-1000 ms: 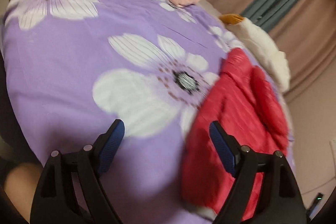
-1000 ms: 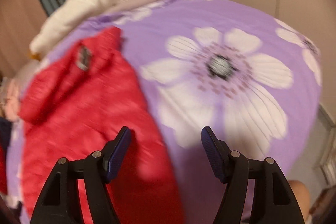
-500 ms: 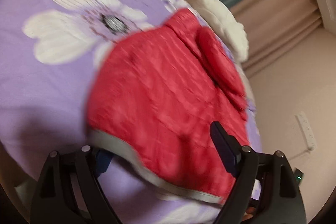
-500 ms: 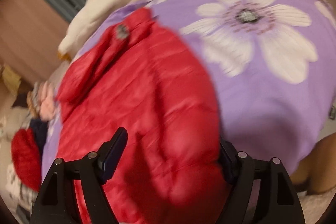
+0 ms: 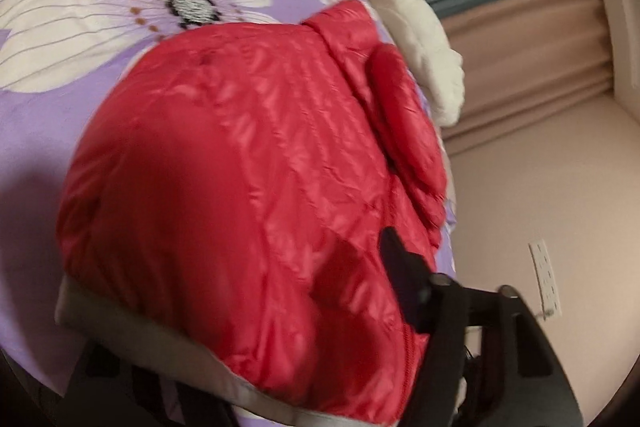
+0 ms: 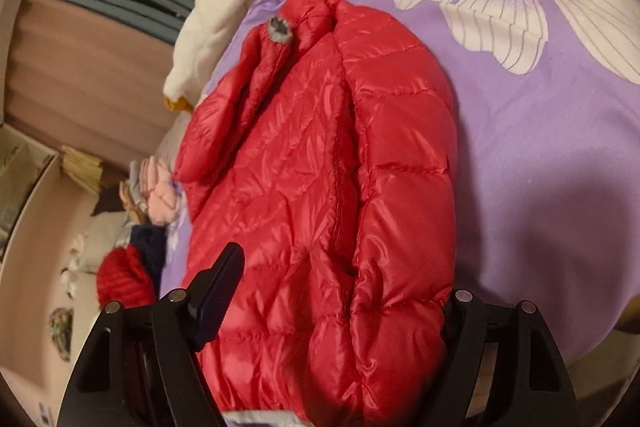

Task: Fold large clothes

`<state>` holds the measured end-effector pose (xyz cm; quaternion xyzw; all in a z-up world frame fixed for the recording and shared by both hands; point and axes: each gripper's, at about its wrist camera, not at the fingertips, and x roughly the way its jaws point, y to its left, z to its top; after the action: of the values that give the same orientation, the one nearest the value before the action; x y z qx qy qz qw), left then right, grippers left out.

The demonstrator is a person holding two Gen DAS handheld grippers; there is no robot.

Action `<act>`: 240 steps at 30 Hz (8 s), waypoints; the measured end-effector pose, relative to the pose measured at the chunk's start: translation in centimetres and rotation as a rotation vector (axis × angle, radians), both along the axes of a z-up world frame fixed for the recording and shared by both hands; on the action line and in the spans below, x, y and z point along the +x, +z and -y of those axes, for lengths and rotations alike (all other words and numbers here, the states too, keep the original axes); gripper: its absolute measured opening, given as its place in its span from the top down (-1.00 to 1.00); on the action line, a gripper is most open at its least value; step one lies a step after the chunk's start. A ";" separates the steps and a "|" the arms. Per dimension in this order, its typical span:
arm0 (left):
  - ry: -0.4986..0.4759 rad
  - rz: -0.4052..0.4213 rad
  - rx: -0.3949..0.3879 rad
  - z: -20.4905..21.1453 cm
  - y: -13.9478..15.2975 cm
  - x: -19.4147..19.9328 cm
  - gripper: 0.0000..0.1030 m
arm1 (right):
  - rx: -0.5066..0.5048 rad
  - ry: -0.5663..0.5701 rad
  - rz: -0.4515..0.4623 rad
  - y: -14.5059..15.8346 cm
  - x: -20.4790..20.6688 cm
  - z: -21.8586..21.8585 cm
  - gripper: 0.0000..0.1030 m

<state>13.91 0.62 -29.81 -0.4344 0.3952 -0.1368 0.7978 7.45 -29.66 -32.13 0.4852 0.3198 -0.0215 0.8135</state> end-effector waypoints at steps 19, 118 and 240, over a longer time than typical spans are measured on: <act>0.042 0.010 0.133 0.5 -0.4 -0.4 0.23 | 0.072 0.063 0.038 -0.1 0.2 -4.4 -0.55; 0.001 0.435 0.543 8.9 17.1 11.9 0.59 | -0.508 -0.045 0.287 16.9 9.2 3.8 0.74; 0.132 0.409 0.753 14.5 12.0 9.9 0.38 | -0.628 -0.072 -0.188 1.0 7.4 7.4 -0.52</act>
<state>23.82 -13.86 -17.78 -0.1011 0.2225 -0.0151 0.9696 14.81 -37.11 -31.18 0.2177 0.3536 -0.1925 0.8891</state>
